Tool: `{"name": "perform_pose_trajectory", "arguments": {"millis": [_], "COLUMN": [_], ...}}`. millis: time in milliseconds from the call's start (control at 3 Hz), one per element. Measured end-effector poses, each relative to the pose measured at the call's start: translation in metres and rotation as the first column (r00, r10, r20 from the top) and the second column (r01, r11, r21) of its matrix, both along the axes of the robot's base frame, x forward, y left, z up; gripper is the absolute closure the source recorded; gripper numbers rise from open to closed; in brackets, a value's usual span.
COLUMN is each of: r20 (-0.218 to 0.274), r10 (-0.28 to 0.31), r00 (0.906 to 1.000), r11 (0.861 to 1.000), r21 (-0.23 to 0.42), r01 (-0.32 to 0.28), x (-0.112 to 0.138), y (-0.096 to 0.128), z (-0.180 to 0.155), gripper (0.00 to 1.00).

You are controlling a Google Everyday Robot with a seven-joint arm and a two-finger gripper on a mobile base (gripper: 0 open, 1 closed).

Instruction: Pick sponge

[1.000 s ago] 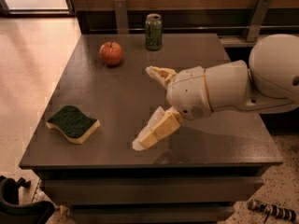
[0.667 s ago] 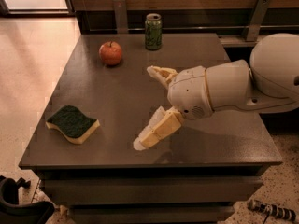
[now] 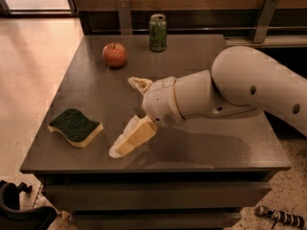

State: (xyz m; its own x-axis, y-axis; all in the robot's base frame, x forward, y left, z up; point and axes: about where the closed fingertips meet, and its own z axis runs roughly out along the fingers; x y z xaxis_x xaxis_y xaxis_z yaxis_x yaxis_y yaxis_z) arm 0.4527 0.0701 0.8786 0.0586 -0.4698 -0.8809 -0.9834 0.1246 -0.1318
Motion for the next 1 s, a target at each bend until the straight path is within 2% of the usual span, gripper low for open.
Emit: {"name": "perform_pose_trajectory", "arguments": {"millis": [1000], "r20": [-0.066], "r10": [0.05], "r00": [0.9966], "r11": [0.996], "r21": [0.081], "r01": [-0.044], "x": [-0.001], "y": [0.064], "z": [-0.047], "gripper": [0.0]}}
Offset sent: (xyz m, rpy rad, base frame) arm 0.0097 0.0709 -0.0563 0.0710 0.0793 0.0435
